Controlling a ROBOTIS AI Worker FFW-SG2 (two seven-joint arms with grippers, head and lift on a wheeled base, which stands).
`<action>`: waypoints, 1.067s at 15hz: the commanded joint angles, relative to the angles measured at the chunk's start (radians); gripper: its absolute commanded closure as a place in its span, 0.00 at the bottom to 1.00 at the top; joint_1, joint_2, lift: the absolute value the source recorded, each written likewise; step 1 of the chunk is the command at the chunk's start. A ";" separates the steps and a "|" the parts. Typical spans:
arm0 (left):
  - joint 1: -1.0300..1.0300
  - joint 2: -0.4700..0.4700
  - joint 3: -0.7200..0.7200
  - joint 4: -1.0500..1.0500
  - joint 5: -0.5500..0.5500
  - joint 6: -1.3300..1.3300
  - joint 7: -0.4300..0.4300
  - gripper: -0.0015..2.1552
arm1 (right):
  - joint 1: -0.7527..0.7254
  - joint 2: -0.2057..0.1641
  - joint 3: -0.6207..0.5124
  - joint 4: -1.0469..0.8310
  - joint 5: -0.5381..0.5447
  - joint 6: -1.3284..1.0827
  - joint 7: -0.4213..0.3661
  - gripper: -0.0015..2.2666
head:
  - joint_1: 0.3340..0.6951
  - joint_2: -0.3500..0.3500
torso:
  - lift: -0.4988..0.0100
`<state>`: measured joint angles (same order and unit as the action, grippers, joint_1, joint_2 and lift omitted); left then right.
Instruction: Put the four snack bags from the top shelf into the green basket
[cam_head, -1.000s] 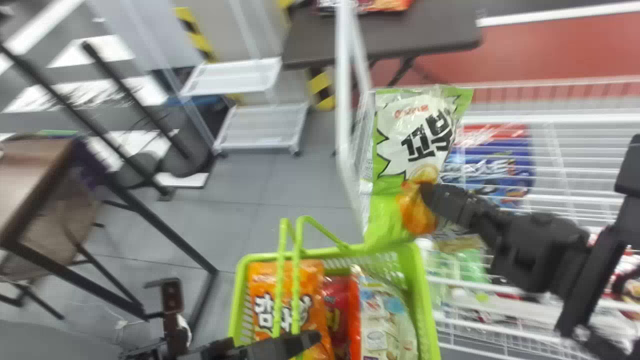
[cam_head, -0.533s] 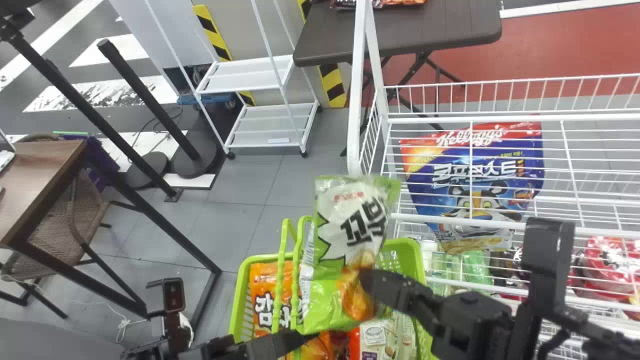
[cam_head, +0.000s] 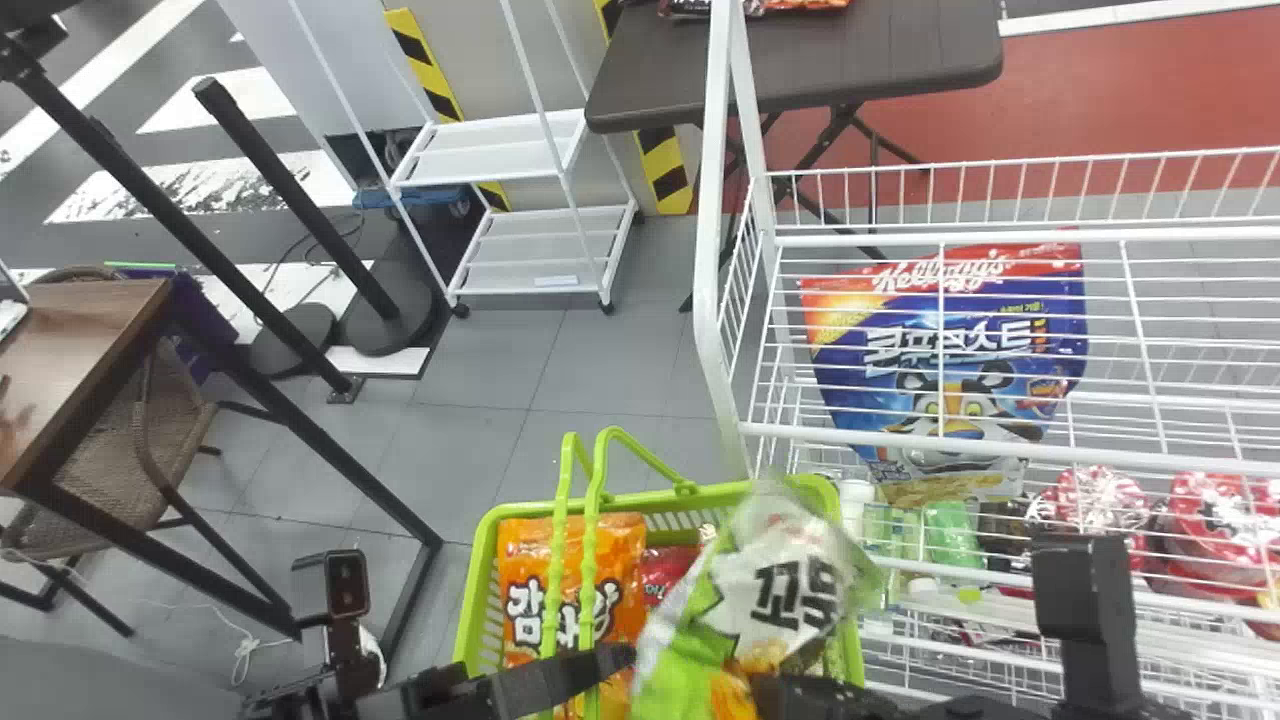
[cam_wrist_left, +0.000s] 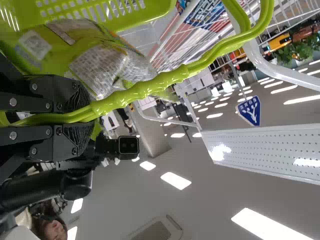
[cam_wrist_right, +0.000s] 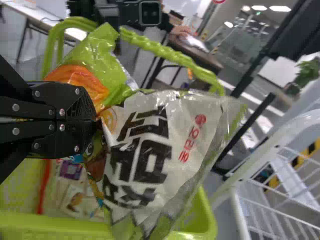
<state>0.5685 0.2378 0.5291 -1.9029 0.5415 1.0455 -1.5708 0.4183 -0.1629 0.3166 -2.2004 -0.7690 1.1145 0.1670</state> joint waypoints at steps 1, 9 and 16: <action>-0.001 0.000 -0.001 0.004 0.000 0.000 -0.010 1.00 | -0.030 -0.021 -0.027 -0.018 0.001 0.094 0.003 0.00 | 1.00 1.00 | 0.98; -0.007 -0.002 -0.009 0.007 -0.005 0.000 -0.010 1.00 | -0.197 -0.027 -0.030 0.076 0.099 0.091 0.049 0.02 | 1.00 1.00 | 0.98; -0.007 -0.003 -0.008 0.008 -0.003 0.000 -0.010 1.00 | -0.064 -0.032 -0.077 -0.059 0.258 -0.130 0.114 0.02 | 1.00 1.00 | 0.98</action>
<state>0.5612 0.2347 0.5214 -1.8945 0.5371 1.0455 -1.5708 0.2881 -0.1929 0.2625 -2.1956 -0.6050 1.0590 0.2755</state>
